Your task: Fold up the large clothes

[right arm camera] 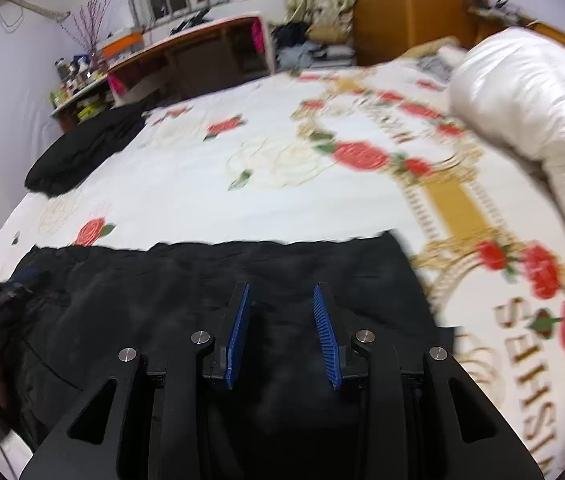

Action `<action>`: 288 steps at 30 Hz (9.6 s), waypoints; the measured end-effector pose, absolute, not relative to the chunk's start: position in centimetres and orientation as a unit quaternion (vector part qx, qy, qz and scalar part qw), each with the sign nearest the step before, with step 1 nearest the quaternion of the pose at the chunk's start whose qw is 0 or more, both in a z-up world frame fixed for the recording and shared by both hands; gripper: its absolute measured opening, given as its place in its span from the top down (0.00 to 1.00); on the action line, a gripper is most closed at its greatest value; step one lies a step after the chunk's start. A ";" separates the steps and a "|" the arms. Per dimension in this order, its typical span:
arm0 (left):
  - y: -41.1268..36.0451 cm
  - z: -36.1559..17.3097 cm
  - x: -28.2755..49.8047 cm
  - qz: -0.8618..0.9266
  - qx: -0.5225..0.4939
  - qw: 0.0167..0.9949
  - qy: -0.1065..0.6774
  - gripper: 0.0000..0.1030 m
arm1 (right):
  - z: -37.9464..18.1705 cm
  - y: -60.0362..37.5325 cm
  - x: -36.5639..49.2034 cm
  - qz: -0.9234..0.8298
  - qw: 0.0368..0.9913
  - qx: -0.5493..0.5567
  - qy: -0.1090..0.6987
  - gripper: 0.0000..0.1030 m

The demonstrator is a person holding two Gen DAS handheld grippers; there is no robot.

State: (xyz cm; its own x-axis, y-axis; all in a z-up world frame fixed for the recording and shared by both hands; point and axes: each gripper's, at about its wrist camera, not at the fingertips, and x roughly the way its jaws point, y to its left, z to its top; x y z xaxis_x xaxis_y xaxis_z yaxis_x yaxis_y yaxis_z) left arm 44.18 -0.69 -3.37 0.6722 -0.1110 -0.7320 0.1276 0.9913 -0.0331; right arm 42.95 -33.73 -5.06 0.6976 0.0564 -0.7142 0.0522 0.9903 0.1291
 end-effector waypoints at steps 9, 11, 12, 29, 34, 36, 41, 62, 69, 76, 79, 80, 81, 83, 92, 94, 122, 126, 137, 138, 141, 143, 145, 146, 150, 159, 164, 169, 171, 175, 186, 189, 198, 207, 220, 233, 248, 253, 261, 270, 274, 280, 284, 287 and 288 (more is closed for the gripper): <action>4.4 -6.5 45.1 -0.007 0.005 0.906 0.424 0.61 | -10.0 -36.2 44.0 -0.021 0.901 0.068 0.428 0.68; 4.1 -6.6 45.2 -0.005 0.012 0.907 0.421 0.61 | -10.4 -36.1 44.3 -0.022 0.901 0.062 0.428 0.68; 3.9 -6.9 45.3 -0.005 0.014 0.907 0.421 0.61 | -10.7 -36.2 44.4 -0.021 0.901 0.064 0.429 0.68; 5.7 -4.7 43.6 -0.023 0.001 0.911 0.411 0.61 | -6.4 -37.1 42.7 -0.019 0.906 0.075 0.415 0.68; 8.7 -4.4 39.7 -0.023 -0.009 0.919 0.394 0.60 | -4.4 -38.5 36.9 0.000 0.918 0.095 0.385 0.67; 9.5 -6.1 39.1 -0.020 -0.015 0.914 0.406 0.57 | -6.5 -38.6 36.0 0.003 0.907 0.095 0.411 0.67; 10.2 -6.8 39.6 -0.013 -0.047 0.907 0.418 0.50 | -9.3 -38.7 37.4 -0.002 0.893 0.092 0.441 0.68; 13.4 -7.5 37.9 -0.081 -0.116 0.883 0.447 0.28 | -11.2 -43.2 36.4 0.078 0.856 0.204 0.468 0.20; 13.3 -9.1 39.6 -0.099 -0.150 0.873 0.453 0.22 | -12.9 -44.2 37.8 0.107 0.840 0.256 0.467 0.18; 13.6 -11.2 39.8 -0.104 -0.186 0.862 0.460 0.15 | -14.4 -44.3 38.8 0.116 0.832 0.277 0.467 0.11; 13.6 -12.0 40.2 -0.111 -0.206 0.852 0.468 0.12 | -14.7 -44.2 39.1 0.115 0.828 0.284 0.470 0.11; 13.6 -12.2 40.5 -0.115 -0.211 0.848 0.472 0.12 | -14.7 -44.2 39.2 0.116 0.827 0.283 0.471 0.11; 13.5 -12.4 40.8 -0.121 -0.216 0.843 0.477 0.12 | -14.8 -44.2 39.3 0.117 0.827 0.283 0.472 0.11; 13.1 -12.5 41.3 -0.129 -0.216 0.838 0.484 0.12 | -14.9 -44.3 39.3 0.119 0.825 0.283 0.474 0.11; 11.4 -12.3 41.4 -0.136 -0.183 0.841 0.491 0.14 | -15.0 -44.5 39.1 0.128 0.823 0.295 0.468 0.24; 11.0 -12.0 41.0 -0.132 -0.170 0.846 0.487 0.21 | -14.7 -44.4 39.0 0.129 0.825 0.296 0.464 0.31; 8.5 -7.5 39.4 -0.069 -0.094 0.879 0.462 0.71 | -10.1 -43.6 38.2 0.120 0.844 0.252 0.459 0.76; 8.6 -6.5 38.9 -0.067 -0.099 0.882 0.457 0.73 | -8.8 -43.6 38.0 0.119 0.847 0.251 0.453 0.82; 10.2 -2.1 36.1 -0.057 -0.118 0.896 0.423 0.77 | -5.1 -43.3 35.5 0.138 0.858 0.248 0.429 0.90; 10.5 -1.5 35.5 -0.055 -0.118 0.899 0.419 0.78 | -4.7 -43.2 35.2 0.140 0.858 0.249 0.426 0.90; 11.1 0.0 33.8 -0.053 -0.118 0.904 0.408 0.83 | -3.2 -42.7 33.9 0.151 0.861 0.249 0.417 0.92; 11.5 0.9 32.6 -0.056 -0.117 0.907 0.400 0.89 | -1.8 -42.4 32.8 0.165 0.863 0.253 0.405 0.92; 11.6 2.2 31.1 -0.058 -0.111 0.914 0.387 0.90 | -0.3 -41.5 31.4 0.173 0.867 0.241 0.400 0.93; 11.7 2.4 30.8 -0.060 -0.108 0.915 0.385 0.90 | -0.1 -41.2 31.0 0.173 0.867 0.237 0.402 0.93; 12.3 -0.5 32.6 -0.056 -0.133 0.894 0.425 0.86 | -2.4 -41.5 31.9 0.156 0.856 0.250 0.425 0.90; 12.8 -5.4 36.2 -0.028 -0.147 0.880 0.450 0.43 | -7.6 -41.7 35.8 0.094 0.846 0.236 0.470 0.19; 14.4 -8.7 36.7 -0.039 -0.201 0.867 0.454 0.23 | -12.0 -43.4 37.3 0.111 0.813 0.281 0.497 0.14; 14.8 -11.4 37.3 -0.061 -0.249 0.849 0.462 0.09 | -14.5 -43.9 38.4 0.148 0.786 0.302 0.518 0.13; 14.6 -12.4 37.9 -0.071 -0.262 0.842 0.466 0.05 | -15.2 -43.8 38.8 0.159 0.779 0.306 0.523 0.13; 13.7 -13.6 38.8 -0.081 -0.262 0.834 0.478 0.00 | -16.1 -43.4 39.3 0.168 0.778 0.306 0.523 0.14; 15.4 -9.7 34.3 -0.017 -0.204 0.866 0.457 0.00 | -15.9 -43.8 37.7 0.178 0.782 0.315 0.507 0.27; 15.4 -11.8 34.8 -0.038 -0.230 0.841 0.488 0.00 | -16.2 -43.9 38.3 0.179 0.779 0.317 0.510 0.22; 13.5 -13.2 36.7 -0.082 -0.236 0.826 0.506 0.18 | -15.7 -43.3 38.8 0.177 0.778 0.310 0.517 0.36; 12.1 -7.7 35.1 -0.071 -0.184 0.857 0.477 0.68 | -11.3 -42.0 37.7 0.164 0.809 0.277 0.492 0.73; 12.4 3.0 31.7 -0.081 -0.153 0.890 0.422 0.69 | -3.6 -42.4 32.7 0.176 0.830 0.270 0.456 0.87; 13.3 4.4 21.4 -0.102 -0.167 0.890 0.413 0.69 | 1.4 -41.8 22.5 0.180 0.843 0.249 0.442 0.88; 14.2 -8.0 16.8 -0.068 -0.200 0.866 0.454 0.55 | -8.7 -41.5 22.1 0.158 0.797 0.292 0.505 0.70; 14.9 -6.4 15.4 -0.047 -0.182 0.877 0.441 0.42 | -9.2 -41.0 22.7 0.130 0.811 0.262 0.507 0.48; 14.5 1.6 12.4 -0.027 -0.136 0.924 0.356 0.39 | -2.1 -37.9 17.9 0.096 0.895 0.113 0.421 0.47; 1.1 -0.3 16.6 -0.151 -0.077 0.905 0.390 0.38 | -6.5 -44.2 20.6 0.074 0.847 0.280 0.447 0.25; -0.1 -0.6 17.0 -0.152 -0.083 0.907 0.384 0.38 | -0.7 -42.7 17.6 0.062 0.904 0.199 0.372 0.25; -2.1 -2.6 17.9 -0.101 -0.007 0.918 0.383 0.38 | -2.9 -34.2 19.1 0.084 0.915 0.072 0.388 0.50; -0.1 -5.9 19.4 -0.048 -0.010 0.918 0.393 0.38 | -9.0 -34.1 23.0 0.055 0.892 0.063 0.444 0.61; 1.0 -7.3 19.5 -0.030 -0.015 0.920 0.390 0.38 | -10.5 -34.3 24.3 0.047 0.891 0.060 0.448 0.61; 1.2 -7.7 19.6 -0.027 -0.023 0.920 0.391 0.38 | -10.9 -34.4 24.6 0.046 0.890 0.058 0.449 0.61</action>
State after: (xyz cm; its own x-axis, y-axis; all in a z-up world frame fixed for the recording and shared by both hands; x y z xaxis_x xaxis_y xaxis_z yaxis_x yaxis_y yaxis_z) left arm 19.56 1.21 -7.67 0.6932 -0.0676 -0.7175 0.0309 0.9975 -0.0640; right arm 24.55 -34.39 -10.88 0.5919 0.1341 -0.7948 -0.0307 0.9891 0.1441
